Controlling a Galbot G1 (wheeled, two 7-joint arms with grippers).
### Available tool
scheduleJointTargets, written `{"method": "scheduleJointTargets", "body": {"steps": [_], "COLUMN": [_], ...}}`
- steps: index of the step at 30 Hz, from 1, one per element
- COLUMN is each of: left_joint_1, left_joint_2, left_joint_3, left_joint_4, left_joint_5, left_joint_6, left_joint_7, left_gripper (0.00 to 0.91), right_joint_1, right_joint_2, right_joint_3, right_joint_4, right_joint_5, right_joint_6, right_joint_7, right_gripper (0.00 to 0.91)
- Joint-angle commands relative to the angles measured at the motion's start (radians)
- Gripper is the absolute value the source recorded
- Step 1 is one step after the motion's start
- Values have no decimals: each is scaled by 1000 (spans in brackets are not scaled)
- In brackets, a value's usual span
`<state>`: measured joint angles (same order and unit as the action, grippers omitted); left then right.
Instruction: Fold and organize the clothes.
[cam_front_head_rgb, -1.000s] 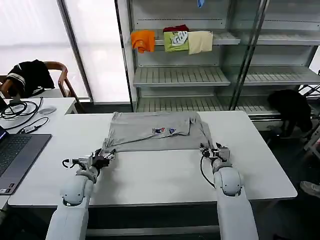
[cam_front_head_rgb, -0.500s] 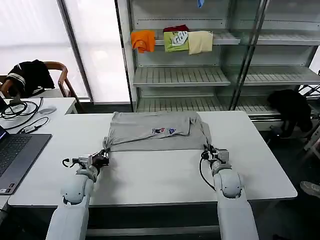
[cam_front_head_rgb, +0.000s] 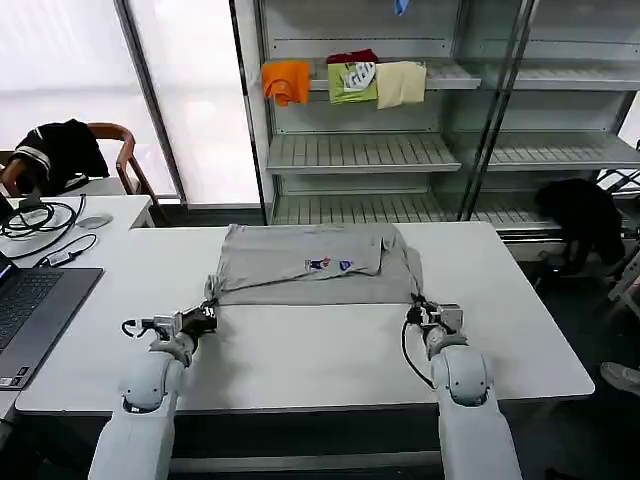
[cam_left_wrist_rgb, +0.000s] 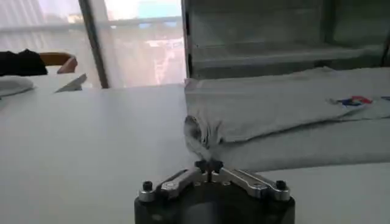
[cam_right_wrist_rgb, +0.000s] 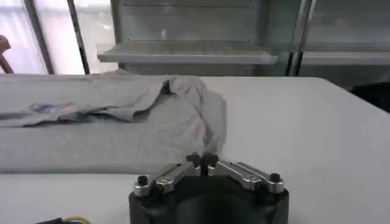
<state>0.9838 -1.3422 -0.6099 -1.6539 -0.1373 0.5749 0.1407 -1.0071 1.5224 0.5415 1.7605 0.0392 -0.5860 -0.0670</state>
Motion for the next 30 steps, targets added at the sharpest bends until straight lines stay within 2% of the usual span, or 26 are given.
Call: {"method": "scheduleJointTargets", "body": {"steps": [1, 9, 14, 17, 21, 26, 30], "left_joint_1": [84, 372, 556, 600, 642, 684, 704], "left_joint_2": [21, 92, 84, 72, 59, 30, 21], "left_joint_3": [-12, -124, -225, -280, -299, -280, -266], "left_joint_4": [-100, -407, -573, -629, -648, -597, -576], "left_joint_5": [-102, -301, -403, -443, -436, -387, -357], "left_joint_6": [2, 3, 3, 4, 4, 2, 1], "left_joint_7": [-4, -23, -40, -47, -53, -65, -80], "left_gripper": [0, 0, 0, 0, 0, 0, 0], "right_joint_1": [-80, -304, -449, -503, -558, -580, -576], "right_joint_2": [-3, -57, -73, -68, -94, -99, -87], "right_joint_3": [-1, -33, -44, -39, -53, -60, -58], "right_joint_4": [115, 429, 558, 612, 640, 585, 537], "right_joint_5": [51, 137, 175, 180, 179, 163, 112], "right_joint_6": [2, 1, 2, 2, 4, 5, 5], "right_joint_7": [8, 41, 62, 58, 59, 55, 34], "right_gripper": [0, 0, 0, 0, 0, 0, 0]}}
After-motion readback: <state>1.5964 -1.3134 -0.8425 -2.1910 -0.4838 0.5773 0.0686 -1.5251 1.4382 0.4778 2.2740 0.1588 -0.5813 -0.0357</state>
